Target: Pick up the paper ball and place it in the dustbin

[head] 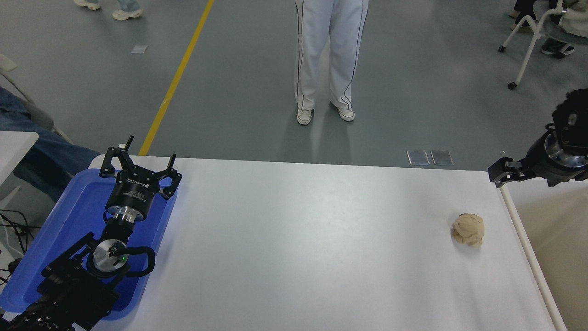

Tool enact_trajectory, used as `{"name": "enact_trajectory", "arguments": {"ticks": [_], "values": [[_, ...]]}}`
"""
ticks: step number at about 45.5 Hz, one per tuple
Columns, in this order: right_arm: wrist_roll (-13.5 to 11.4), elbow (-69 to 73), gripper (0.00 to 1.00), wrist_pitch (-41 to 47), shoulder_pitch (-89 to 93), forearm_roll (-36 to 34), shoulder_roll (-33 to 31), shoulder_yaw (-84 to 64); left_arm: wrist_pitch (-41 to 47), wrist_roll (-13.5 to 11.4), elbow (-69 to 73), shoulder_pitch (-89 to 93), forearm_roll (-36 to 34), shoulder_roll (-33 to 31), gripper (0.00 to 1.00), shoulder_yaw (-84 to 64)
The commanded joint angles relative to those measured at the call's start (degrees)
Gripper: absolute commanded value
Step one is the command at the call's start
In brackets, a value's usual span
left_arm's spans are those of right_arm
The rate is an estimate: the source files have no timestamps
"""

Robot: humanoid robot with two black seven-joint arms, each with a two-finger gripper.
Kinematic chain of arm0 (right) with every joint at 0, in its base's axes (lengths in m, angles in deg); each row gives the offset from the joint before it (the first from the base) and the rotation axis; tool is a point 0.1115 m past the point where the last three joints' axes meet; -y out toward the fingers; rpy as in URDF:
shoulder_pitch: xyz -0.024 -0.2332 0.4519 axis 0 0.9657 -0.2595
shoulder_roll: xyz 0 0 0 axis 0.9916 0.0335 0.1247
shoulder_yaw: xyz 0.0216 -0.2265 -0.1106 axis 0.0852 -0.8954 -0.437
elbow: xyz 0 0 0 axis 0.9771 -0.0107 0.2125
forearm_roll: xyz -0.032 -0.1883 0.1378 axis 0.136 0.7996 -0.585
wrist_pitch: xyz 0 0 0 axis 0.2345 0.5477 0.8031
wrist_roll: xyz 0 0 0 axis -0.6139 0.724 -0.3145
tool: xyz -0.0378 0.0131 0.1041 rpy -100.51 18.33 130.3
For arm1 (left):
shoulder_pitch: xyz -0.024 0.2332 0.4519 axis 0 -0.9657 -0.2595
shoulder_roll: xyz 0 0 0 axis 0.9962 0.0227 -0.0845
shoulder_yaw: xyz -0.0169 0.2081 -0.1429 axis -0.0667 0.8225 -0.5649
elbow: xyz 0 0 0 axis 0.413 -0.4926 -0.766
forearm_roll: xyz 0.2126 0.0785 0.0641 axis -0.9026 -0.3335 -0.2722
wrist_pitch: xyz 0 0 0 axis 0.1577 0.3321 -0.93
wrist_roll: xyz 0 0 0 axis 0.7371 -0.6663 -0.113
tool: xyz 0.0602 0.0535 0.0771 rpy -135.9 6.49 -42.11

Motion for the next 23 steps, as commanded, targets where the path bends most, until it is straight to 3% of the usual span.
{"name": "enact_trajectory", "arguments": {"ticks": [1, 23], "values": [[-0.03, -6.92, 1.0, -0.53, 8.52, -0.53, -0.05, 3.69, 0.01, 0.01, 0.04, -0.07, 0.0, 0.0, 1.0, 0.0], [-0.2, -18.26, 1.0, -6.24, 23.29, -0.71, 1.62, 12.03, 0.01, 0.01, 0.04, -0.07, 0.0, 0.0, 1.0, 0.0]]}}
